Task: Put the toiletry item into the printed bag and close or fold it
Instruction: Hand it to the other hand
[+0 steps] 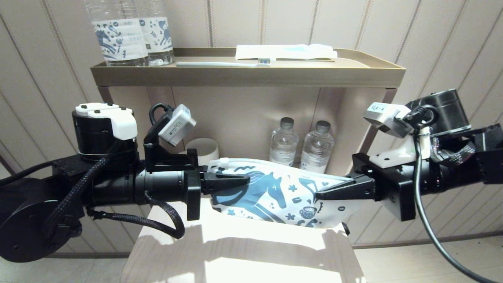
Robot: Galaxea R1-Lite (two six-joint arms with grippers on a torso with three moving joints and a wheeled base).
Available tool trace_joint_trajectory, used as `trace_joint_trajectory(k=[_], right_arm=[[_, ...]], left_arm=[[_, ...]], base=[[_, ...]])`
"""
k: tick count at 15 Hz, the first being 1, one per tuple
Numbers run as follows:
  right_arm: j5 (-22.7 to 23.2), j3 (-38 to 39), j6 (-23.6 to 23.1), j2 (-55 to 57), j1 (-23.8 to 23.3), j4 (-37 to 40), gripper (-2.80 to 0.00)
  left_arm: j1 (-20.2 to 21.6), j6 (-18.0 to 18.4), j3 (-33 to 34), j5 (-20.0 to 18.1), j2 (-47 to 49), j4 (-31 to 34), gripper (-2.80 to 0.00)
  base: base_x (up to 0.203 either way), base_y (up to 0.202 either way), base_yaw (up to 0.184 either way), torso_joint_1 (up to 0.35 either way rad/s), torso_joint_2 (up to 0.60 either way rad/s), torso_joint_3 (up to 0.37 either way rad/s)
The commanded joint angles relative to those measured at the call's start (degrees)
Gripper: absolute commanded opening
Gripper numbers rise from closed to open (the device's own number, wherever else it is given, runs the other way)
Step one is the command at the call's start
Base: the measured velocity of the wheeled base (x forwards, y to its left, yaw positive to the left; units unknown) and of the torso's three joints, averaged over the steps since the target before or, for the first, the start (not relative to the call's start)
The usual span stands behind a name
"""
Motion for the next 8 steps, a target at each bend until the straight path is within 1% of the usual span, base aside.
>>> trace_joint_trajectory(k=[1, 6, 8], right_arm=[[0.43, 0.12, -0.20, 0.34, 0.02, 0.04, -2.80], [0.42, 0.10, -0.20, 0.36, 0.01, 0.04, -2.80], [0.26, -0.94, -0.11, 1.40, -0.42, 0.04, -2.80]], left_arm=[[0.01, 0.00, 0.14, -0.36, -0.11, -0.24, -2.80], [0.01, 0.01, 0.15, -0.39, -0.12, -0.23, -2.80], [0.01, 0.18, 0.66, -1.06, -0.55, -0.15, -2.80]], base=[[0.000, 0.000, 0.000, 0.000, 0.00, 0.000], [0.000, 0.000, 0.000, 0.000, 0.00, 0.000], [0.000, 0.000, 0.000, 0.000, 0.00, 0.000]])
